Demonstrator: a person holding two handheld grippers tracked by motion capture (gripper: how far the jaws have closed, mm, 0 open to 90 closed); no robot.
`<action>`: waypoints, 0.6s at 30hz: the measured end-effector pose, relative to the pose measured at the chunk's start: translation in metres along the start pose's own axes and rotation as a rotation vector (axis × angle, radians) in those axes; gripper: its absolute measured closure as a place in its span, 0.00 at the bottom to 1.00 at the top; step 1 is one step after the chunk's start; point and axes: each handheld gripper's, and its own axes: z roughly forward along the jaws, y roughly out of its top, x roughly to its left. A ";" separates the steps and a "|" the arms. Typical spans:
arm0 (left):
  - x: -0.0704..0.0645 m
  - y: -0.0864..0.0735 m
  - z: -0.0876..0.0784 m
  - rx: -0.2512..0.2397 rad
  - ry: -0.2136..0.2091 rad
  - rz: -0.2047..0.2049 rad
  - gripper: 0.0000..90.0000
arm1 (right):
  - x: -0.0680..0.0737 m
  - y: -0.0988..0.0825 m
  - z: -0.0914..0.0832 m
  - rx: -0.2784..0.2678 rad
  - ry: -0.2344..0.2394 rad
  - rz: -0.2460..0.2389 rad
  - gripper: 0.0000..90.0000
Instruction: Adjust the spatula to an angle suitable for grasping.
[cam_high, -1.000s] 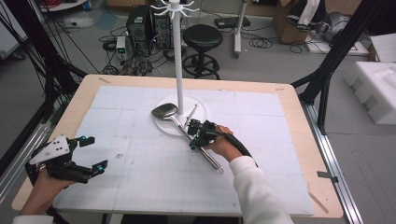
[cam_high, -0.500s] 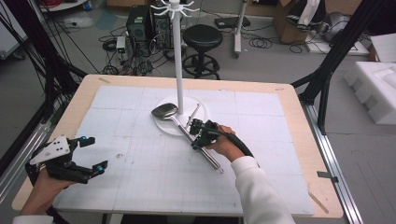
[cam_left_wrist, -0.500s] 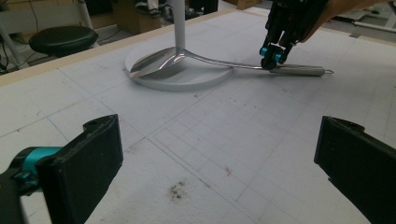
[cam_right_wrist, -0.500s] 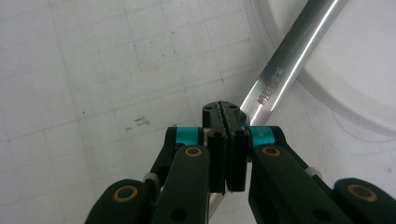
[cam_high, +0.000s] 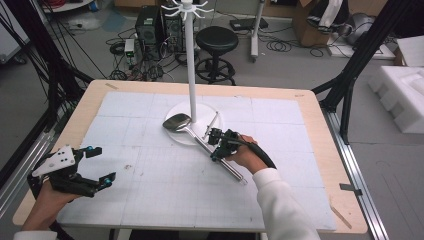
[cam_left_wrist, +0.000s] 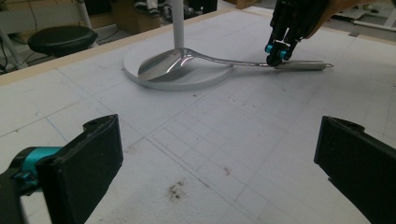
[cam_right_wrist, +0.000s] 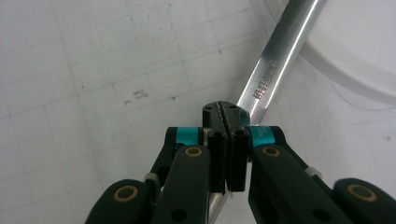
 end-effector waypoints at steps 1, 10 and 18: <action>0.000 0.000 0.000 0.000 0.000 0.000 0.02 | 0.000 0.000 0.000 0.000 0.000 0.000 1.00; 0.000 0.000 0.000 -0.001 0.001 0.000 0.02 | -0.002 -0.011 -0.004 0.011 0.005 0.015 1.00; 0.000 0.000 0.000 0.000 0.001 0.000 0.02 | -0.005 -0.026 -0.010 0.017 0.003 0.035 1.00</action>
